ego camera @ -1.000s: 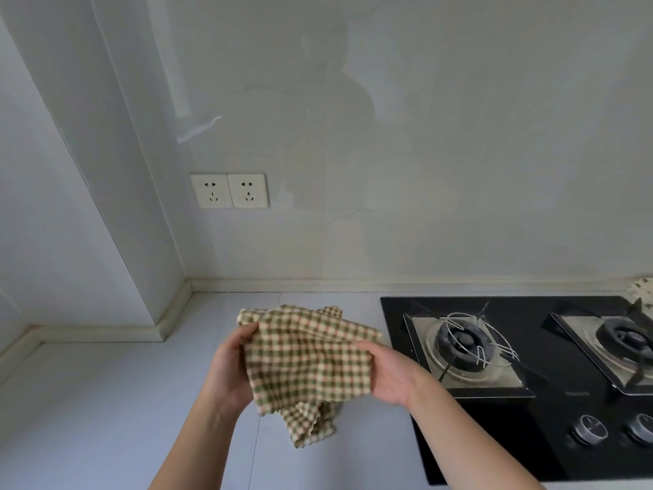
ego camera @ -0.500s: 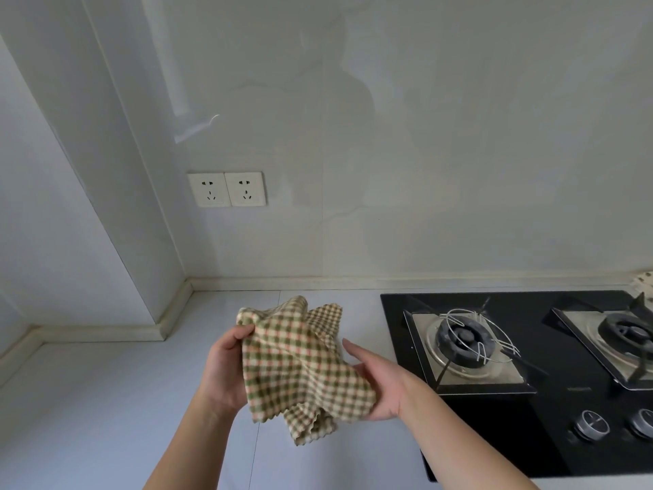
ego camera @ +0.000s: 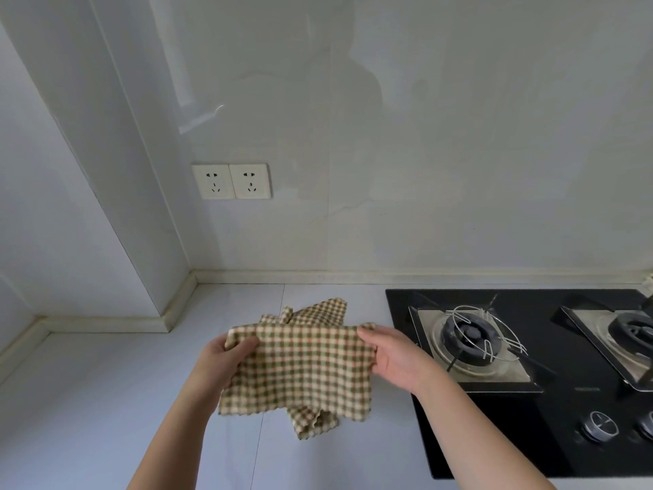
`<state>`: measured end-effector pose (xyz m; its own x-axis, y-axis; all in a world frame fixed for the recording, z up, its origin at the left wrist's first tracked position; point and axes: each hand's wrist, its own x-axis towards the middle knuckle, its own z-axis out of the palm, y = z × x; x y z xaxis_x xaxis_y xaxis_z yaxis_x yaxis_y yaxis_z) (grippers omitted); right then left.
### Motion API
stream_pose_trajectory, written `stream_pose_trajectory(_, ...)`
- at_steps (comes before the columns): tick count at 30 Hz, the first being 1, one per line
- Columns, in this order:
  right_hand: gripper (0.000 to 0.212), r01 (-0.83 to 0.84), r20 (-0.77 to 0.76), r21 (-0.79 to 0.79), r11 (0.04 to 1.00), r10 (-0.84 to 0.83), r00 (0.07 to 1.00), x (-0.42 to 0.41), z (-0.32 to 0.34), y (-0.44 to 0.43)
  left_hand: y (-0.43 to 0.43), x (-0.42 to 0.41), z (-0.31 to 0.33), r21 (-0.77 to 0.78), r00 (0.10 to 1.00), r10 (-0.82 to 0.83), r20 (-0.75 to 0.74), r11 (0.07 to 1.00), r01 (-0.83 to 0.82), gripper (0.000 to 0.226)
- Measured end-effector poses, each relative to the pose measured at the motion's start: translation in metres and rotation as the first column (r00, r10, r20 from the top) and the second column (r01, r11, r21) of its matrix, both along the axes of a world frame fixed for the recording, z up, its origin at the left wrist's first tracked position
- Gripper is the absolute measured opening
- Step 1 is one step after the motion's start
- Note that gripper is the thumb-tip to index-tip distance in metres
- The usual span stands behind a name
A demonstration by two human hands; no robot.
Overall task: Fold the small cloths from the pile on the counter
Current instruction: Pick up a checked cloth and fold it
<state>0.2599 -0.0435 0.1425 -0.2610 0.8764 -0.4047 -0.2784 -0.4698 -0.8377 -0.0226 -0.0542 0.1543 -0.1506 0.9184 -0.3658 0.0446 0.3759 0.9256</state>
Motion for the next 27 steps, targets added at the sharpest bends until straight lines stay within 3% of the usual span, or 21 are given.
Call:
stream_pose_trajectory(2, 0.017, 0.073, 0.051, 0.057, 0.996, -0.076, 0.996, 0.001, 0.000, 0.003, -0.001, 0.002, 0.003, 0.050, 0.994, 0.097, -0.056, 0.994, -0.094, 0.022)
stream_pose_trajectory(5, 0.034, 0.159, 0.198, 0.111, 0.981, -0.179, 0.964, 0.000, 0.003, 0.009, -0.005, 0.007, 0.012, 0.149, 0.981, 0.193, -0.019, 0.971, -0.188, 0.034)
stream_pose_trajectory(7, 0.057, 0.140, 0.211, 0.138, 0.980, -0.167, 0.963, 0.004, 0.005, 0.012, -0.004, 0.005, 0.012, 0.218, 0.994, 0.100, -0.046, 0.972, -0.088, 0.050)
stream_pose_trajectory(9, 0.075, -0.023, 0.359, 0.215, 0.976, -0.057, 0.932, 0.011, 0.010, 0.012, -0.004, 0.000, 0.010, 0.252, 0.979, -0.049, -0.196, 0.963, 0.099, 0.055)
stream_pose_trajectory(11, 0.047, -0.199, 0.615, 0.299, 0.933, -0.029, 0.788, 0.015, 0.016, 0.010, -0.002, -0.005, 0.009, 0.281, 0.921, -0.070, -0.384, 0.941, 0.189, 0.040)
stream_pose_trajectory(13, 0.025, -0.302, 0.767, 0.363, 0.882, -0.098, 0.635, 0.017, 0.022, 0.009, -0.001, -0.006, 0.009, 0.329, 0.837, -0.018, -0.546, 0.915, 0.234, 0.026)
stream_pose_trajectory(16, 0.015, -0.402, 0.900, 0.385, 0.831, -0.242, 0.361, 0.020, 0.024, 0.011, 0.001, -0.002, 0.010, 0.446, 0.709, 0.037, -0.705, 0.799, 0.402, 0.020)
stream_pose_trajectory(17, 0.007, -0.431, 0.920, 0.355, 0.830, -0.229, 0.317, 0.019, 0.029, 0.011, 0.003, 0.000, 0.012, 0.478, 0.678, 0.042, -0.733, 0.741, 0.471, 0.015)
stream_pose_trajectory(18, 0.024, -0.474, 0.935, 0.318, 0.821, -0.188, 0.302, 0.018, 0.032, 0.010, 0.005, 0.004, 0.016, 0.501, 0.656, 0.040, -0.754, 0.681, 0.534, 0.011)
stream_pose_trajectory(20, 0.062, -0.568, 0.932, 0.263, 0.780, -0.054, 0.357, 0.005, 0.041, 0.007, 0.010, 0.016, 0.027, 0.512, 0.619, 0.007, -0.786, 0.570, 0.643, 0.009)
stream_pose_trajectory(21, 0.070, -0.605, 0.913, 0.262, 0.752, 0.010, 0.408, -0.007, 0.048, 0.004, 0.011, 0.025, 0.033, 0.503, 0.607, -0.019, -0.794, 0.539, 0.675, 0.011)
stream_pose_trajectory(23, 0.053, -0.600, 0.836, 0.314, 0.735, 0.086, 0.543, -0.029, 0.047, 0.000, 0.012, 0.039, 0.042, 0.480, 0.603, -0.061, -0.796, 0.543, 0.689, 0.013)
stream_pose_trajectory(25, 0.024, -0.524, 0.773, 0.409, 0.747, 0.022, 0.634, -0.040, 0.042, -0.002, 0.011, 0.045, 0.044, 0.485, 0.642, -0.098, -0.761, 0.572, 0.662, 0.016)
stream_pose_trajectory(27, 0.014, -0.439, 0.721, 0.458, 0.773, -0.035, 0.692, -0.037, 0.037, -0.001, 0.007, 0.042, 0.043, 0.427, 0.672, -0.211, -0.710, 0.630, 0.649, 0.022)
